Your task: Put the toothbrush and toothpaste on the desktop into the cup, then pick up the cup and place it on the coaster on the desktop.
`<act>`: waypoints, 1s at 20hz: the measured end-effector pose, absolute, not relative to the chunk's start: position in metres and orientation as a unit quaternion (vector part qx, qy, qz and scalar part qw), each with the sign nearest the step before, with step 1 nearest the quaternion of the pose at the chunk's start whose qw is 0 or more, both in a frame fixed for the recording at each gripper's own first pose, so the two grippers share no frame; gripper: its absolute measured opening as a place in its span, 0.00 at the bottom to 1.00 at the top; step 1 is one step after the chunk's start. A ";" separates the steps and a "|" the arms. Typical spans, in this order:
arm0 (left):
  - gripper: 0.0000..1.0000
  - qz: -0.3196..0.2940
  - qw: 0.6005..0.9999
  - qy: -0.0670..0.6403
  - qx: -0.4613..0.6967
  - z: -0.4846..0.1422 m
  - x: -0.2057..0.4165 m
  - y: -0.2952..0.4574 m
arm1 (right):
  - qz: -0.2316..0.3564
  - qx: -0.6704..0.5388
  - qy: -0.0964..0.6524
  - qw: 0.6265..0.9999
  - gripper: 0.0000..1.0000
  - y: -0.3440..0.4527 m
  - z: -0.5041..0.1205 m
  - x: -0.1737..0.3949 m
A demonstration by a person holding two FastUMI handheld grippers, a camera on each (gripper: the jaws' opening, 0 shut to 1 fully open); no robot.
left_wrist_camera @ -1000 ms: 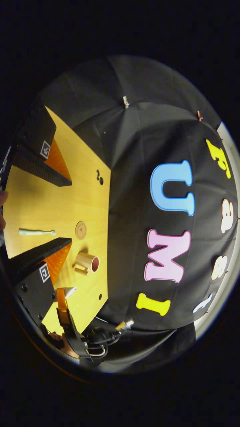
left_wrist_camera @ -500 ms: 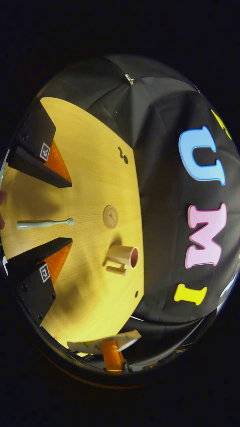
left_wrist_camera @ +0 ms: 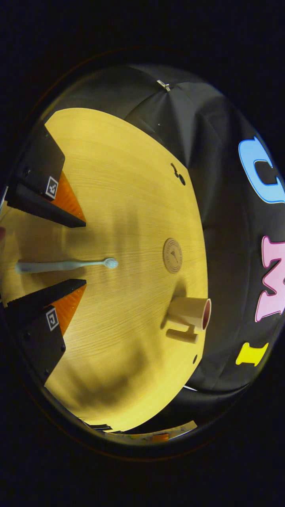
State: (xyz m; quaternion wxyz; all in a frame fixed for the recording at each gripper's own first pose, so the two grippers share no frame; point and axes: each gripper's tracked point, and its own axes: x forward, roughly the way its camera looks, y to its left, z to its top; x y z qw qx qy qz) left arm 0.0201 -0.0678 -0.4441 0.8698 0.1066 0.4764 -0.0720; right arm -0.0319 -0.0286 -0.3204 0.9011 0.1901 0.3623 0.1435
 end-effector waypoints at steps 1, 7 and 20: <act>0.82 -0.072 0.871 0.476 0.100 -0.448 0.020 -0.070 | 0.140 0.192 0.360 0.902 0.13 -0.035 -0.321 -0.032; 0.46 -0.084 0.865 0.490 0.068 -0.454 0.014 -0.073 | 0.127 0.207 0.360 0.901 0.13 -0.053 -0.324 -0.036; 0.06 -0.104 0.906 0.407 0.051 -0.395 0.042 -0.097 | 0.131 0.237 0.290 0.918 0.13 -0.062 -0.283 -0.018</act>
